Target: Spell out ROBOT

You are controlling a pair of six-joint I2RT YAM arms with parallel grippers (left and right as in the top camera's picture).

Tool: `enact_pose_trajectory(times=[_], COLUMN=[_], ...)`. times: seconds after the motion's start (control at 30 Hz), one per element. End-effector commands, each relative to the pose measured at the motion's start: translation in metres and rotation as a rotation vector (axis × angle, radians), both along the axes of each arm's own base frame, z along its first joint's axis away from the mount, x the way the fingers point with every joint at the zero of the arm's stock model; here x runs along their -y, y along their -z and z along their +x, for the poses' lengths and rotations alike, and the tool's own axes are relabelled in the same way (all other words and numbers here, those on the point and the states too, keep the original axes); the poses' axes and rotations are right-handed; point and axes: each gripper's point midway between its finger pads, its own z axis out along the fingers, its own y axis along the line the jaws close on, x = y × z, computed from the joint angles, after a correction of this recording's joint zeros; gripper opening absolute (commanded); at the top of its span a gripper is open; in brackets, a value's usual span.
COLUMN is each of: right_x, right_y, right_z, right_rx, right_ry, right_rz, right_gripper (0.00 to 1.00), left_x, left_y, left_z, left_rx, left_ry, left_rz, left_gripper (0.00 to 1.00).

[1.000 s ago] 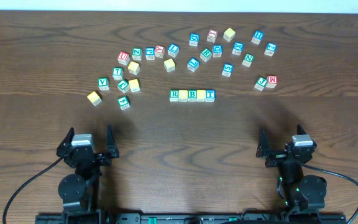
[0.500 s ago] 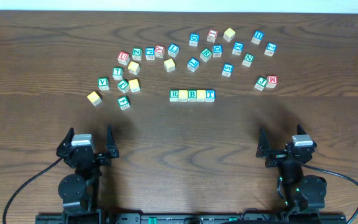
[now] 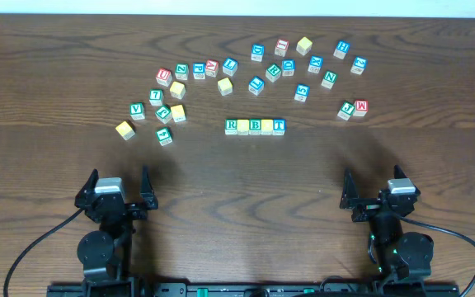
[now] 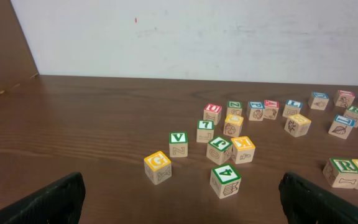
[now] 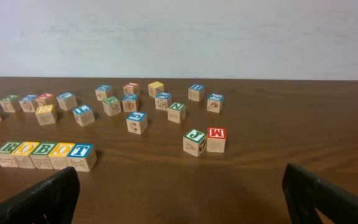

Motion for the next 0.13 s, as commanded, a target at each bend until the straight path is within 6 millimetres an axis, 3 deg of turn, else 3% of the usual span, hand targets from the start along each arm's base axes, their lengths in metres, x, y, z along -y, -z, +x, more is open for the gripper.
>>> enact_pose_trajectory(times=[0.0, 0.1], right_x=[-0.0007, -0.0007], right_y=[0.0015, 0.0014], right_z=[-0.0001, -0.0001], right_rx=[-0.006, -0.006], right_ry=[-0.003, -0.003], right_rz=[0.01, 0.01], right_gripper=[0.99, 0.99], left_x=[0.001, 0.001], left_y=[0.0155, 0.0155], left_z=[-0.0006, -0.0006], left_rx=[-0.045, -0.045], left_ry=[0.007, 0.007], left_rz=[0.012, 0.012], left_gripper=[0.99, 0.99])
